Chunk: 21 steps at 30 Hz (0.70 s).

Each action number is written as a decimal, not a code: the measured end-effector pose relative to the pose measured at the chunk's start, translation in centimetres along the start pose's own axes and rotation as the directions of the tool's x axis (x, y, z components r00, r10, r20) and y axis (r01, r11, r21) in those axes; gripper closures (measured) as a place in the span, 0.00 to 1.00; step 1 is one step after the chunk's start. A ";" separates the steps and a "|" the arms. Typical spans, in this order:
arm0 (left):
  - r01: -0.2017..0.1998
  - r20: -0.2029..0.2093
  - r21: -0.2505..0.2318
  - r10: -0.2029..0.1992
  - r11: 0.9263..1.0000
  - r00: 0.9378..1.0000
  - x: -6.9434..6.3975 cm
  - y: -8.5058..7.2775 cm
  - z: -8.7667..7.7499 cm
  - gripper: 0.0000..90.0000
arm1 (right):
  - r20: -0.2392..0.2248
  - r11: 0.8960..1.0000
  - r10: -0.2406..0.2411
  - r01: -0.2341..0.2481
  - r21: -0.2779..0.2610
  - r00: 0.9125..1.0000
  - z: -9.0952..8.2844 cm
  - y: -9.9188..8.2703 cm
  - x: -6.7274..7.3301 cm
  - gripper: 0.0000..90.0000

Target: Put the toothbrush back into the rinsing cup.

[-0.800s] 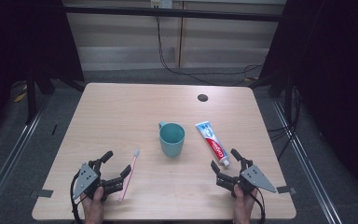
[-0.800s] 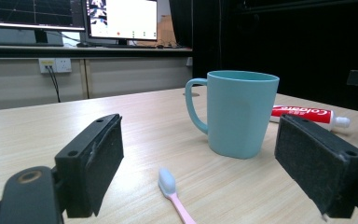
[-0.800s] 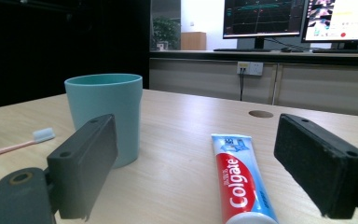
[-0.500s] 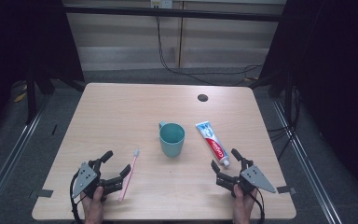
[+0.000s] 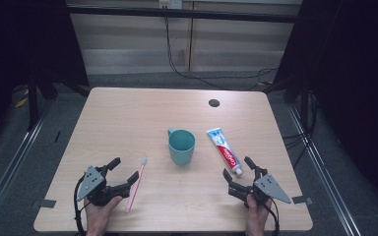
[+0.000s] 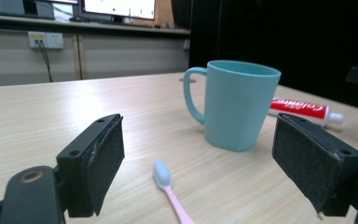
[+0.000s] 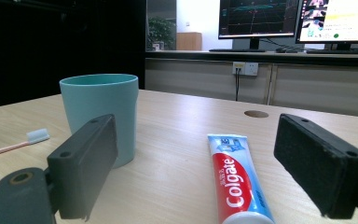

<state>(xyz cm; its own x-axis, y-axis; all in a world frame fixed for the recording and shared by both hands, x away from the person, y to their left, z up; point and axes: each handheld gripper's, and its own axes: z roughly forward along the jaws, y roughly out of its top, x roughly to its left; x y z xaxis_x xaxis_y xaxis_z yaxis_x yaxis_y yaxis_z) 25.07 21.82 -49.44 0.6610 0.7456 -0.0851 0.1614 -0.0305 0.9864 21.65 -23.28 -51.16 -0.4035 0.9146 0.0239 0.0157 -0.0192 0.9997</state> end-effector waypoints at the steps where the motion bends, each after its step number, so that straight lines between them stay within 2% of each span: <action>1: 0.000 0.000 0.000 0.000 1.000 1.000 0.0 0.0 0.0 0.18 | 0.000 1.000 0.000 0.000 0.000 1.000 0.0 0.0 0.0 0.14; 3: 0.018 0.022 0.028 -0.018 0.999 1.000 0.1 0.6 0.1 0.18 | 0.001 1.000 0.000 0.000 0.000 1.000 0.0 0.0 0.0 0.14; 5: 0.013 0.020 0.041 -0.014 0.999 1.000 0.1 0.8 0.1 0.19 | 0.004 1.000 -0.001 0.001 -0.001 1.000 0.0 0.0 0.0 0.14; 6: -0.005 0.025 0.066 0.003 0.998 1.000 0.0 1.2 0.1 0.19 | 0.005 1.000 -0.001 0.001 -0.001 1.000 0.0 0.0 0.0 0.14; 8: -0.009 0.029 0.086 0.007 0.996 1.000 -0.1 1.5 0.1 0.20 | 0.007 1.000 -0.001 0.001 -0.001 1.000 0.0 0.0 0.0 0.14; 10: -0.003 0.047 0.097 -0.002 0.995 0.999 -0.1 1.9 0.2 0.26 | 0.008 1.000 -0.002 0.002 -0.002 1.000 0.0 0.0 0.0 0.14; 11: 0.010 0.060 0.095 -0.016 0.995 0.998 -0.1 2.1 0.2 0.26 | 0.008 1.000 -0.002 0.002 -0.002 1.000 0.0 0.0 0.0 0.14; 15: 0.004 0.079 0.120 -0.014 0.993 0.997 0.0 3.3 0.5 0.31 | 0.009 1.000 -0.002 0.002 -0.002 1.000 0.0 0.0 0.0 0.14; 16: 0.000 0.078 0.140 -0.011 0.990 0.997 0.0 3.7 0.5 0.32 | 0.012 1.000 -0.003 0.003 -0.001 1.000 0.0 0.0 0.0 0.14; 17: 0.000 0.078 0.140 -0.011 0.990 0.997 0.0 3.7 0.5 0.35 | 0.012 1.000 -0.003 0.003 -0.001 1.000 0.0 0.0 0.0 0.14; 18: -0.013 0.085 0.179 -0.002 0.984 0.996 0.1 4.2 0.6 0.35 | 0.012 1.000 -0.002 0.002 -0.001 1.000 0.0 0.0 0.0 0.14; 21: -0.012 0.077 0.206 -0.004 0.979 0.997 0.1 4.9 0.9 0.37 | 0.012 1.000 -0.002 0.002 -0.001 1.000 0.0 0.0 0.0 0.14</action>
<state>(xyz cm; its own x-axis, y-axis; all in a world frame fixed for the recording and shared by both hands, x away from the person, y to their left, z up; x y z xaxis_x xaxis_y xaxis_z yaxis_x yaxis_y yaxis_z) 26.60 21.13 -44.77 0.7147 0.6923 -0.1000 0.3010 -0.1753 0.9374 21.63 -23.27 -51.16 -0.3925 0.9195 0.0215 0.0142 -0.0173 0.9997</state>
